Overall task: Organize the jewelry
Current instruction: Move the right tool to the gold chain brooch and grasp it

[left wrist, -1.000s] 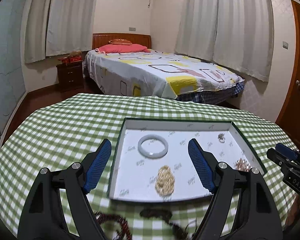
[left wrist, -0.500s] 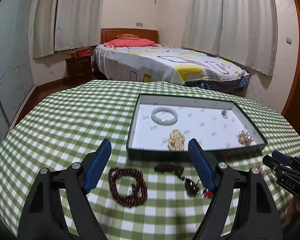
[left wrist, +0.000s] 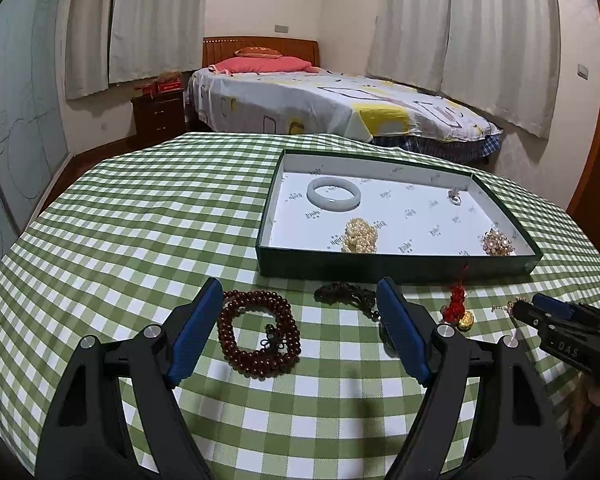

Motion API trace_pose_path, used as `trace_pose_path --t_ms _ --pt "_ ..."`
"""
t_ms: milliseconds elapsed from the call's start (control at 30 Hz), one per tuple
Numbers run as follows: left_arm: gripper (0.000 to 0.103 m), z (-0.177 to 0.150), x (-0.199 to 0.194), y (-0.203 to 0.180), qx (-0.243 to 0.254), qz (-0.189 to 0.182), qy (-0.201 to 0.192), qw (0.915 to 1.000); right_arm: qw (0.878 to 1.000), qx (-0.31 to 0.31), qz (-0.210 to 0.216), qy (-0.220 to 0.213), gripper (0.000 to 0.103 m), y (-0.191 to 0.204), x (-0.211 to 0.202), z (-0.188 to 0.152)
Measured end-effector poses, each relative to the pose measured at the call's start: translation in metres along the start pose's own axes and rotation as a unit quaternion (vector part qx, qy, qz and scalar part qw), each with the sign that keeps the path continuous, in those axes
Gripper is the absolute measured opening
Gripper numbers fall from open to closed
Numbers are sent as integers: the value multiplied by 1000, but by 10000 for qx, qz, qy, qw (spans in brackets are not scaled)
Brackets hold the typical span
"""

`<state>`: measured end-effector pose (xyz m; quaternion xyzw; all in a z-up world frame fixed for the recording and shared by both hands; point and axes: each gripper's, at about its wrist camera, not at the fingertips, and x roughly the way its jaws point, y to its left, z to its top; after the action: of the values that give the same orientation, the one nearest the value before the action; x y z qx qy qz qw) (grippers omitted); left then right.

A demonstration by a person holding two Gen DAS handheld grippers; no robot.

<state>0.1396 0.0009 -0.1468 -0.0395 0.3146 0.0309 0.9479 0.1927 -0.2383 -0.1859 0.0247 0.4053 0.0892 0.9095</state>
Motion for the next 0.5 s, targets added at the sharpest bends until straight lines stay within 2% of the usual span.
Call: trace_pose_path --t_ms 133,300,500 --pt "77 -4 3 -5 26 -41 85 10000 9997 -185 -127 27 41 5 -1 -2" --pt "77 -10 4 -13 93 -126 157 9998 9997 -215 -84 3 21 6 -3 -4" --pt "77 -16 6 -22 132 -224 255 9993 9998 -182 -11 -54 18 6 -7 -7"
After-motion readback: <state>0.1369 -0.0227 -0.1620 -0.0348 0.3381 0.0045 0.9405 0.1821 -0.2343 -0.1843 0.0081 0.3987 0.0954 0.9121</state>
